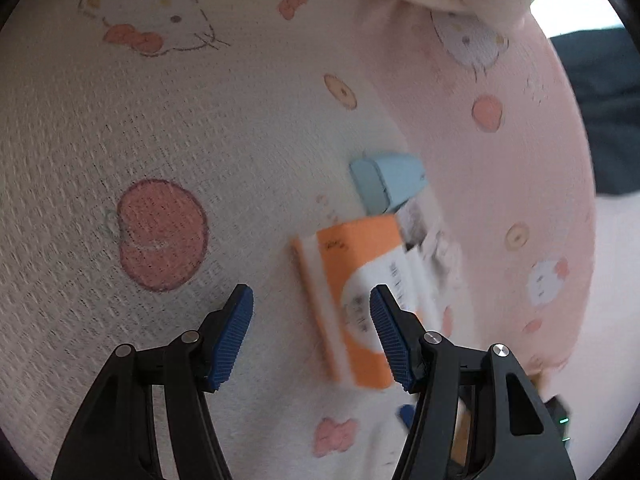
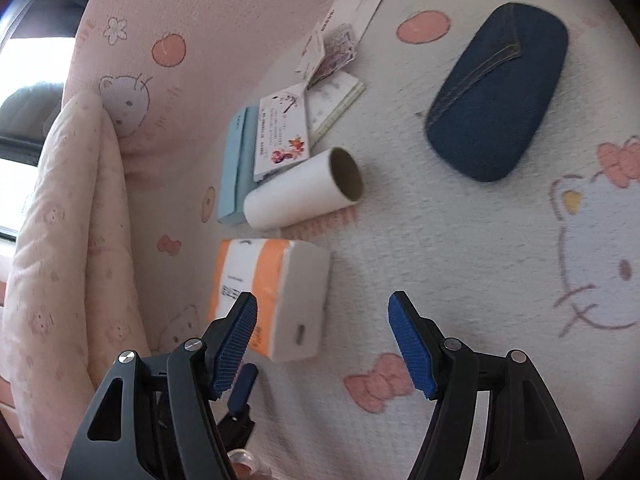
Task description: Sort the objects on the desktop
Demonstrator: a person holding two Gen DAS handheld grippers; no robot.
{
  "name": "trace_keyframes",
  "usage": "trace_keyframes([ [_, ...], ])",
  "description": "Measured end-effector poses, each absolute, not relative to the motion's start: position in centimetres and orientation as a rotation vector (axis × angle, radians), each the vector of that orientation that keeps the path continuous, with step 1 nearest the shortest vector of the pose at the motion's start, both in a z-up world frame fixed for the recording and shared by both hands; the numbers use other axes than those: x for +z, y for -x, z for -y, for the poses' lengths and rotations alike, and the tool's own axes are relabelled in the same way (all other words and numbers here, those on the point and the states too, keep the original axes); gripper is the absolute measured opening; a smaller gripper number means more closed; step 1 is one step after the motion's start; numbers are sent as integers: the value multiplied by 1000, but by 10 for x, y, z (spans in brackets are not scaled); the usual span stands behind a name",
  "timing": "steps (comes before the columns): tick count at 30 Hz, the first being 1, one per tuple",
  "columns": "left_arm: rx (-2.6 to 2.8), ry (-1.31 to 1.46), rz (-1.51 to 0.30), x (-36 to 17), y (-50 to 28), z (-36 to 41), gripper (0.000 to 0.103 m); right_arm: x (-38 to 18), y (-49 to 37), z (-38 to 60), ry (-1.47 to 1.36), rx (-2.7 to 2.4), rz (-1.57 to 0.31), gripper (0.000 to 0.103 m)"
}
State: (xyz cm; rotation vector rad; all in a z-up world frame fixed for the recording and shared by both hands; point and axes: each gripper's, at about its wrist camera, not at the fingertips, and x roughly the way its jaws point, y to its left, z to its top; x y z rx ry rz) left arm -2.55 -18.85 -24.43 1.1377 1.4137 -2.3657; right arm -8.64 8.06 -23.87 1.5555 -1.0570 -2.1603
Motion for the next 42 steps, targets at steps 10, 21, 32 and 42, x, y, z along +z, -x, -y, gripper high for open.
trace_keyframes([
  [10,-2404,-1235,-1445,-252,72,200,65,-261,104,-67,-1581,-2096,1143,66],
  [21,-2486,-1250,-1343,-255,87,193,54,-273,119,-59,-1581,-2015,1191,54],
  [32,-2538,-1281,-1340,-237,61,171,44,-250,118,-65,-1554,-2090,971,39],
  [42,-2554,-1449,-1323,-242,26,122,44,-232,88,-108,-1611,-2178,757,34],
])
